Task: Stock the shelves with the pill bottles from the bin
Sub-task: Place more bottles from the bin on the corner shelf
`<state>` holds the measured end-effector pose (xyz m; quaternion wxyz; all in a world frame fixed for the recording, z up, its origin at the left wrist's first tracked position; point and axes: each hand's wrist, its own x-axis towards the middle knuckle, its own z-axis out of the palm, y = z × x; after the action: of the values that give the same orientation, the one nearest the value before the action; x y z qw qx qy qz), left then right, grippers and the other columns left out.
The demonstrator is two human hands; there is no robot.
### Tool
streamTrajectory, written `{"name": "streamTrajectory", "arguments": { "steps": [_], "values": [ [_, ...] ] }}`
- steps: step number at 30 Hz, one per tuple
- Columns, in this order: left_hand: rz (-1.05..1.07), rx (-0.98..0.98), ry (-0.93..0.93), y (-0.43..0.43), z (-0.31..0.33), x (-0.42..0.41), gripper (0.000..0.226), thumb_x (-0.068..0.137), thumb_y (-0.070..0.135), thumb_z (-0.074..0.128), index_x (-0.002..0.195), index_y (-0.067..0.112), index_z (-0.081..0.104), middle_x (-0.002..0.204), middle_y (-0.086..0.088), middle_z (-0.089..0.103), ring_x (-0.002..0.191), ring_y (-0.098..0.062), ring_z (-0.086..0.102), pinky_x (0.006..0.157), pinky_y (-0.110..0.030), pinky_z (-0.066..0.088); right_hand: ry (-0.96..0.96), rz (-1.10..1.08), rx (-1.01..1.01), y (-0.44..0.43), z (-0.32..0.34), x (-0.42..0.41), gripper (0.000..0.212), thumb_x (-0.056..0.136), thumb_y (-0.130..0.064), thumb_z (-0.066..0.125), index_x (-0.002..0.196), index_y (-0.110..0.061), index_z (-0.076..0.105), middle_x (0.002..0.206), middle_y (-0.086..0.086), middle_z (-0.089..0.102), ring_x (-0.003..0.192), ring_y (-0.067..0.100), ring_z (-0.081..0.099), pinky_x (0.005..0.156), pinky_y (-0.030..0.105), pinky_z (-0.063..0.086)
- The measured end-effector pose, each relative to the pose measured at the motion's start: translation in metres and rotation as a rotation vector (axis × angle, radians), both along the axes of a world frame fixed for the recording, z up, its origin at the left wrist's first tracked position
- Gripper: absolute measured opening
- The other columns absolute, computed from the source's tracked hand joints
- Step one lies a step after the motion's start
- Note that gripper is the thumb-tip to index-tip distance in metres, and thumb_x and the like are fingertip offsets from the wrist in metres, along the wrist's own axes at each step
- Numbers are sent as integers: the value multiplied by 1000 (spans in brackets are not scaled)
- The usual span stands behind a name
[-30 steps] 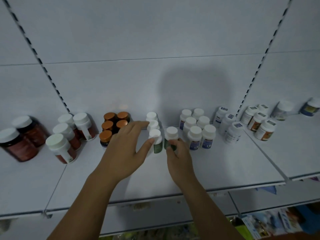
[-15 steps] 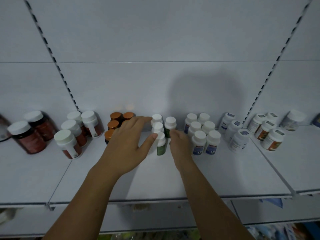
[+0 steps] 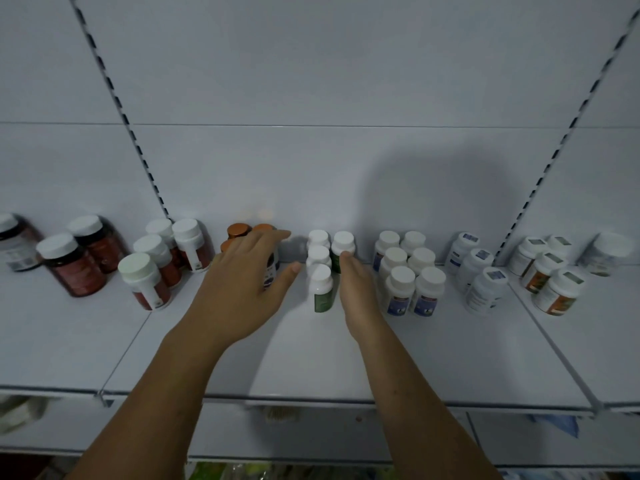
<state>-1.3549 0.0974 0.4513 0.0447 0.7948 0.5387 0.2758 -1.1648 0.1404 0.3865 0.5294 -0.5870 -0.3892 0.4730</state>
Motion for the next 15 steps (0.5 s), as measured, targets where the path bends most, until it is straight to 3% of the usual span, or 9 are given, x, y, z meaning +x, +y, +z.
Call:
{"name": "streamTrajectory", "arguments": {
  "steps": [6, 9, 13, 15],
  "values": [
    [20, 12, 22, -4, 3, -5, 59, 99, 67, 38, 148, 35, 45, 141, 12, 53, 124, -20, 54, 96, -51, 51, -195, 33, 162, -22, 24, 8, 36, 110, -35, 44, 141, -22, 54, 130, -6, 59, 118, 13, 56, 79, 19, 40],
    [64, 38, 45, -9, 9, -16, 58, 97, 67, 40, 147, 38, 45, 137, 10, 56, 120, -20, 56, 95, -48, 51, -308, 149, 272, -34, 51, 7, 54, 106, -40, 52, 158, -30, 37, 152, -11, 43, 134, 4, 42, 101, 21, 33],
    [188, 65, 74, -24, 17, -53, 59, 97, 69, 48, 147, 38, 44, 127, 9, 60, 119, -22, 56, 95, -49, 50, -605, 384, 402, -47, 89, -18, 72, 101, -54, 58, 162, -33, 26, 164, -12, 30, 148, 6, 31, 109, 24, 28],
    [281, 81, 102, -38, 18, -79, 61, 96, 70, 51, 147, 35, 45, 132, 8, 60, 121, -24, 56, 94, -48, 50, -750, 504, 477, -51, 103, -44, 77, 98, -58, 60, 162, -33, 24, 164, -10, 31, 149, 10, 30, 113, 28, 30]
  ]
}}
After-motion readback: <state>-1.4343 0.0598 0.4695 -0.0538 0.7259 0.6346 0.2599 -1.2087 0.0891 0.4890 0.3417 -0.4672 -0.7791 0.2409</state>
